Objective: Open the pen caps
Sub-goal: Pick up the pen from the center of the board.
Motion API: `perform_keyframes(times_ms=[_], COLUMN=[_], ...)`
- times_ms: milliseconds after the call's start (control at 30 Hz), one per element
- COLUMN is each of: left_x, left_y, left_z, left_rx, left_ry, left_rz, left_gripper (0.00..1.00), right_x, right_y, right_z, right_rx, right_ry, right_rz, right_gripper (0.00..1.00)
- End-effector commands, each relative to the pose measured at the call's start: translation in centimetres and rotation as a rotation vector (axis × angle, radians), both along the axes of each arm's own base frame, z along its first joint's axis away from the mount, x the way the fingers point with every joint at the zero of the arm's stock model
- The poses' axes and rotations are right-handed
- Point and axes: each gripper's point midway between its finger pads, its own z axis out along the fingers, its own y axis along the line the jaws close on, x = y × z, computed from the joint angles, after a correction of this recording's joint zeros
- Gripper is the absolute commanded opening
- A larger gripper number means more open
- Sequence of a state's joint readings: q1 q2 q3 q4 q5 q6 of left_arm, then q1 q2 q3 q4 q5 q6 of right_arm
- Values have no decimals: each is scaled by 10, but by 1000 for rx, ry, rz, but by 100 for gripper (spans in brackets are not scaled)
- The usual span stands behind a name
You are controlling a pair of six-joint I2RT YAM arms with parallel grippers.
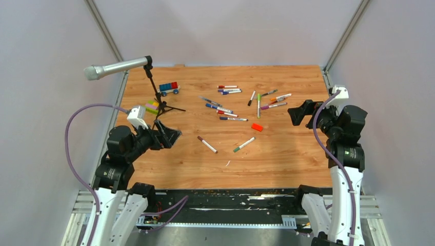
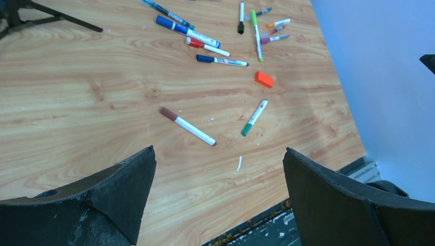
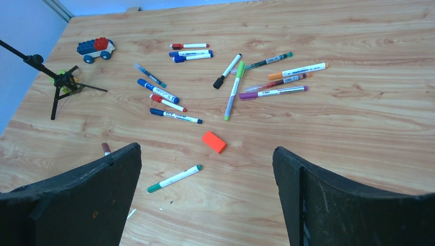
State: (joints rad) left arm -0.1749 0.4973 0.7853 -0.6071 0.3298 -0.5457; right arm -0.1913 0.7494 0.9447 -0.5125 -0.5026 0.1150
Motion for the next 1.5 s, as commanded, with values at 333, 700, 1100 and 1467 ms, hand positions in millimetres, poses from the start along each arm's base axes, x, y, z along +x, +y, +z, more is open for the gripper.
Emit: perform_keyframes(times_ms=[333, 700, 1100, 1467], left_x=[3, 17, 52, 66], left_y=[-24, -72, -96, -122], left_z=[-9, -81, -136, -167], left_rx=[-53, 122, 112, 176], left_ry=[33, 174, 401, 503], left_rz=[-72, 8, 292, 356], left_gripper=[100, 100, 100, 94], right_x=[2, -38, -26, -24], right_y=[12, 57, 39, 34], right_z=[-12, -66, -86, -91], right_rx=[-5, -184, -265, -286], right_ry=[-5, -101, -26, -2], right_rz=[98, 575, 504, 489], right_gripper=[100, 100, 100, 100])
